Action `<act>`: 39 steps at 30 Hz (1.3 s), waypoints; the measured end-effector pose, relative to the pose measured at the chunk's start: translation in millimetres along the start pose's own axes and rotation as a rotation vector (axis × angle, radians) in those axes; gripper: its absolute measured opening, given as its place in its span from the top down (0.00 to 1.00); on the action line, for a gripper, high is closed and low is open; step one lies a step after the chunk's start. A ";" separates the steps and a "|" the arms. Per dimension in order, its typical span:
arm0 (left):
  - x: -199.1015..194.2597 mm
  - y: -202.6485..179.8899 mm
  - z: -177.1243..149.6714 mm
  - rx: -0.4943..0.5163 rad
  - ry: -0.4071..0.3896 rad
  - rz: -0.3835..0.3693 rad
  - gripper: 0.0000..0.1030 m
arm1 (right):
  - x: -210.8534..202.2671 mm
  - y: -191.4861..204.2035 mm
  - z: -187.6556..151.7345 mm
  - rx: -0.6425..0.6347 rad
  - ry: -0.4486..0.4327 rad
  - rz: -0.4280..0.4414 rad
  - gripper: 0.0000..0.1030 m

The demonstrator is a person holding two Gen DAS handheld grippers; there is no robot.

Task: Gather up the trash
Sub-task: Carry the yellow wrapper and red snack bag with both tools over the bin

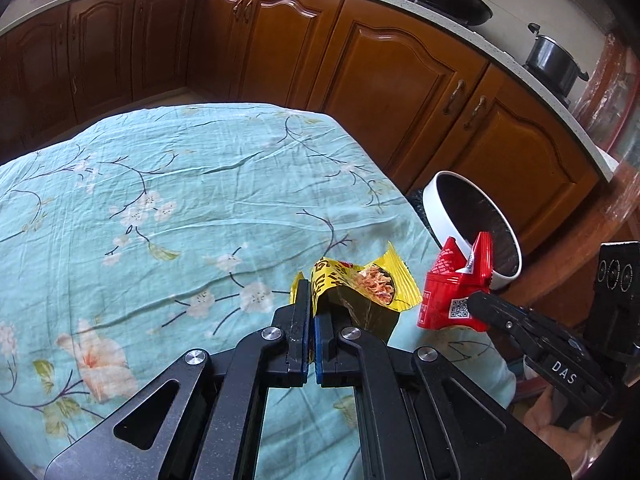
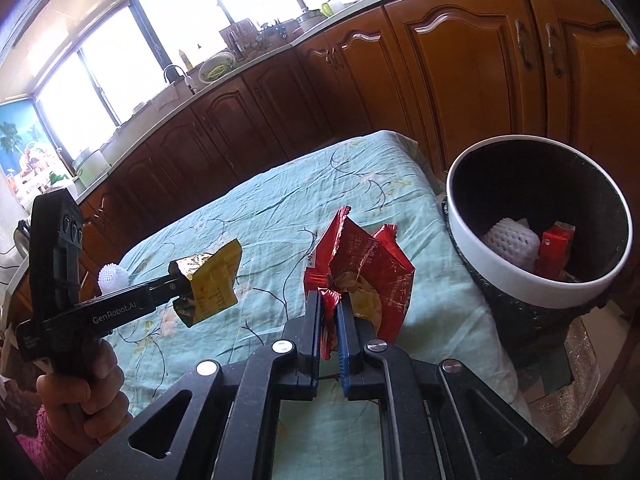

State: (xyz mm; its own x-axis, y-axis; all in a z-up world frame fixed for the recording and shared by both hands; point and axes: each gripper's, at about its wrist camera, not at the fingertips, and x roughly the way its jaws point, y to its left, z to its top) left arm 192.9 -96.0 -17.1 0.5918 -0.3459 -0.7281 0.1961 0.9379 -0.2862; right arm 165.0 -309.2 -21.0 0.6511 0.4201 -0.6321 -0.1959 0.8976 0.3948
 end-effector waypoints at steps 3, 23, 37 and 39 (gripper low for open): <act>-1.6 -13.2 -1.5 0.023 -0.004 -0.006 0.99 | -10.6 -9.4 0.6 0.017 -0.020 -0.007 0.93; 0.4 -79.0 -3.0 0.151 -0.011 -0.029 0.99 | -56.1 -52.0 -3.6 0.095 -0.103 -0.049 0.93; 11.5 -112.3 3.6 0.201 -0.001 -0.048 0.99 | -73.7 -74.9 -0.1 0.127 -0.143 -0.070 0.93; 13.2 -118.1 6.2 0.212 -0.003 -0.052 0.99 | -75.1 -78.0 2.3 0.129 -0.148 -0.073 0.93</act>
State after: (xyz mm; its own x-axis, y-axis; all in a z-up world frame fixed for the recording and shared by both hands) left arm 182.4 -211.2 11.0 0.5786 -0.3941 -0.7141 0.3860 0.9036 -0.1859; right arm 133.0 -411.1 -2.8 0.7624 0.3216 -0.5615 -0.0546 0.8966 0.4394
